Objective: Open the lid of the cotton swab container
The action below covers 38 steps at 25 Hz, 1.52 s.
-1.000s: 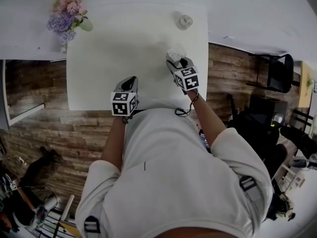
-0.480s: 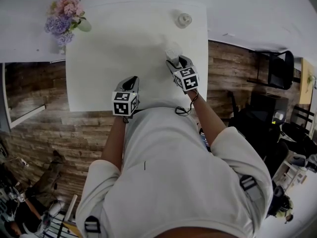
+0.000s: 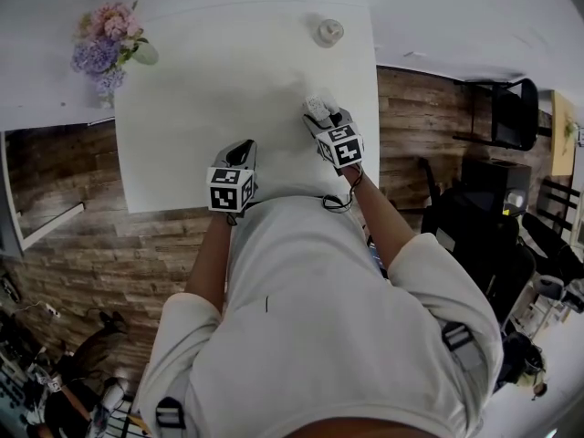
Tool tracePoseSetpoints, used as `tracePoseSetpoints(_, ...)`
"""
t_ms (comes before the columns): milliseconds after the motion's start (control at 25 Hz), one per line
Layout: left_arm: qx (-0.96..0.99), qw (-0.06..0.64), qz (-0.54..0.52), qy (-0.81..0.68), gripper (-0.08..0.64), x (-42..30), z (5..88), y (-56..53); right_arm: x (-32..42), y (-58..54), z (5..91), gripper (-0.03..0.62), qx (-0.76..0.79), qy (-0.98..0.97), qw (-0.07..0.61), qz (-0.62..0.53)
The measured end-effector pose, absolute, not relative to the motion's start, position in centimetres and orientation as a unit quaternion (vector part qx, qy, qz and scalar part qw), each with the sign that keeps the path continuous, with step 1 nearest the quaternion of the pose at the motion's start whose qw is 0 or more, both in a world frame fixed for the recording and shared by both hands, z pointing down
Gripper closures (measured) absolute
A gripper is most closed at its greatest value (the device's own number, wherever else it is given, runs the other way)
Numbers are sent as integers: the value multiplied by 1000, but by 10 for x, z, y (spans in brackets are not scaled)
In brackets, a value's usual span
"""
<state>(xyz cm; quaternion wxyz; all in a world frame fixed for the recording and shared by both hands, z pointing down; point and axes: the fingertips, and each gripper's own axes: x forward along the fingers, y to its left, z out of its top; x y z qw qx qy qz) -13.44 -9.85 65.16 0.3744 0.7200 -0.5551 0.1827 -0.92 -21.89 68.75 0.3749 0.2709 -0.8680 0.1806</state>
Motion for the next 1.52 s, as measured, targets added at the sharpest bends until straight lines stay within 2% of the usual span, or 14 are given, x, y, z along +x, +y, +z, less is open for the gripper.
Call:
tracePoseSetpoints(320, 734, 376, 187, -533, 534, -127, 655, -98, 4, -209, 698, 297, 292, -851, 383, 211)
tracePoseSetpoints(520, 750, 372, 188, -513, 534, -123, 656, -97, 17, -192, 698, 298, 318, -837, 385, 226)
tracePoseSetpoints(680, 771, 367, 188, -486, 534, -115, 657, -100, 27, -176, 693, 391, 350, -822, 382, 237)
tracePoseSetpoints(840, 790, 368, 179, -457, 534, -101, 659, -101, 38, -159, 678, 594, 402, -808, 366, 228)
tracePoseSetpoints(1160, 807, 361, 186, -428, 534, -70, 648, -76, 34, -110, 652, 594, 418, -819, 330, 216)
tracePoseSetpoints(1520, 814, 313, 152, -465, 534, -30, 603, -45, 57, -67, 599, 595, 433, -846, 237, 202)
